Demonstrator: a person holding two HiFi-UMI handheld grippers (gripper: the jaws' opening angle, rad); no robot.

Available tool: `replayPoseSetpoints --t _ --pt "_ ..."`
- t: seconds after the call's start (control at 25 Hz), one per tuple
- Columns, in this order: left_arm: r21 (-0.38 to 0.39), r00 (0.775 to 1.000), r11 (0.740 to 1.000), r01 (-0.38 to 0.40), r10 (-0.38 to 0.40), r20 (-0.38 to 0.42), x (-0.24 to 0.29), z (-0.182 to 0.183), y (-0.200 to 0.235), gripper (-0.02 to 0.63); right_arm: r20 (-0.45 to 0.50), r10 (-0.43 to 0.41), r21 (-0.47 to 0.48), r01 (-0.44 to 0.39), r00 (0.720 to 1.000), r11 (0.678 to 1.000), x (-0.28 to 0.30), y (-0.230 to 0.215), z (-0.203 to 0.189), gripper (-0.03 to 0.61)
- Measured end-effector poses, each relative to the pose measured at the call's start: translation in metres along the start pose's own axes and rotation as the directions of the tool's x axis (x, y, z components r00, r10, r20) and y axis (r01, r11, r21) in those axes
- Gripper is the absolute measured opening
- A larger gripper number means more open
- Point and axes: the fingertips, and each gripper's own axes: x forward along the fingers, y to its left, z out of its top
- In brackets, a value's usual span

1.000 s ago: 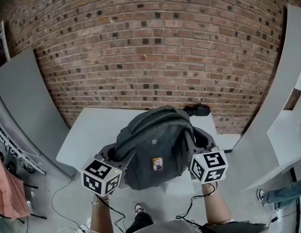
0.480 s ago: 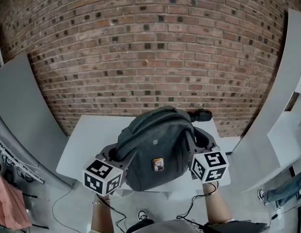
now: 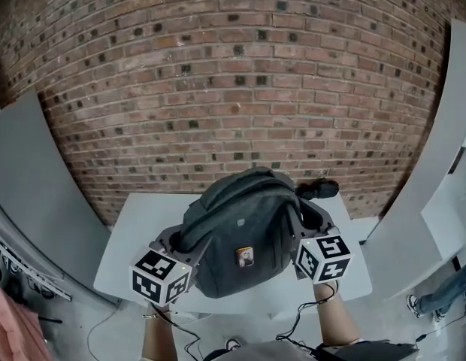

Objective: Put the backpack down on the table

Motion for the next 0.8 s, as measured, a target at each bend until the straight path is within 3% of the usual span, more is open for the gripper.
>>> replayPoseSetpoints --t 0.32,0.8 --pt "0.01 1.0 1.0 0.013 -0.013 -0.007 0.018 -0.008 0.033 0.091 -0.033 -0.011 0.01 0.011 0.999 1.0 0.03 0.001 -0.014 0.067" --pt "-0.094 0.996 0.995 0.044 -0.051 -0.067 0.037 -0.029 0.007 0.095 -0.114 0.027 -0.011 -0.029 0.993 1.0 0.016 -0.019 -0.035 0.066"
